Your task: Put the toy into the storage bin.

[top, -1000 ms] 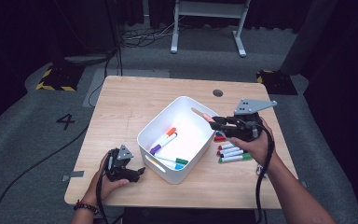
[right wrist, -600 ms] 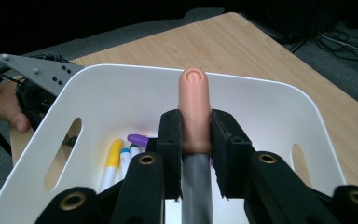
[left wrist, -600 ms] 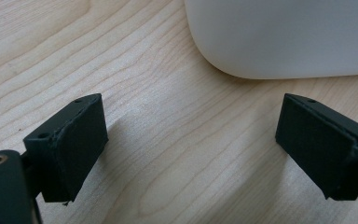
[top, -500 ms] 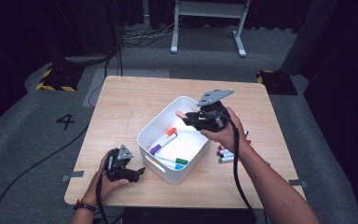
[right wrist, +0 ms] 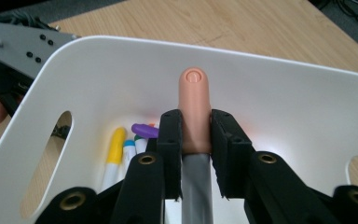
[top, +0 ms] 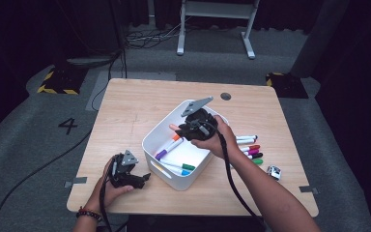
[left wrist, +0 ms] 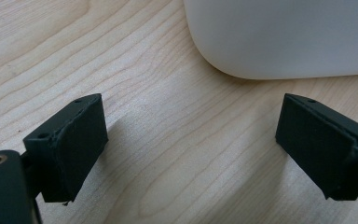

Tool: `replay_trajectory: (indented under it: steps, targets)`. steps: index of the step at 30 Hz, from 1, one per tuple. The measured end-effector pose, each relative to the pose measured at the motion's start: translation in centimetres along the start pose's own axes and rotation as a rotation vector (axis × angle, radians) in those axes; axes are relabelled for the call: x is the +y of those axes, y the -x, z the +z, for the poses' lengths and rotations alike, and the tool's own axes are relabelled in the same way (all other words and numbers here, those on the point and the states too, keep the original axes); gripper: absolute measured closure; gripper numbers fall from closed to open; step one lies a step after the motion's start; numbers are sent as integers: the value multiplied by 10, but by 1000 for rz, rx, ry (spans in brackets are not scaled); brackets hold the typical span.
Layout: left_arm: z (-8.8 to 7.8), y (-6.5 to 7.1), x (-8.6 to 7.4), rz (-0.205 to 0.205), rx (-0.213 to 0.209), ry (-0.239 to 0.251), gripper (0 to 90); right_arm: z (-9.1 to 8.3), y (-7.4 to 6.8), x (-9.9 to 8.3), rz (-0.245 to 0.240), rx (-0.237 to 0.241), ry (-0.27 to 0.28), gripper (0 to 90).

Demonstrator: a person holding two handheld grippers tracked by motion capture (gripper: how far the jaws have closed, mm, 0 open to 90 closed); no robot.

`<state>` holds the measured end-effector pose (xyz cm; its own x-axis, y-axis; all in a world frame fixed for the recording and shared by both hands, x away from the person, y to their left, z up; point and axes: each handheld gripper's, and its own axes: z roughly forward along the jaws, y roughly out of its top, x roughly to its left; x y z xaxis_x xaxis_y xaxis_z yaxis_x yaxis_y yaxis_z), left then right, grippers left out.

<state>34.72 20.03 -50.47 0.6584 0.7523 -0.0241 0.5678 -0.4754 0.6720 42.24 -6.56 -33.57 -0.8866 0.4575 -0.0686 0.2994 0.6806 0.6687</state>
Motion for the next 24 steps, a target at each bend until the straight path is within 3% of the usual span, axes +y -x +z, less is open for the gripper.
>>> replay_trajectory:
  steps: [4, 13, 21, 24]
  targets:
    - [0, 0, 0, 2, 1, -2, 90, 11, -8, -2, -54, 8, -52, 747]
    - [0, 0, 0, 2, 1, -2, 90, 26, -21, -4, -84, 30, -110, 747]
    - [0, 0, 0, 4, 5, -2, 90, 32, -39, -2, -104, 61, -126, 745]
    - [0, 0, 0, 4, 4, -2, 90, 29, -50, 2, -70, 67, -148, 746]
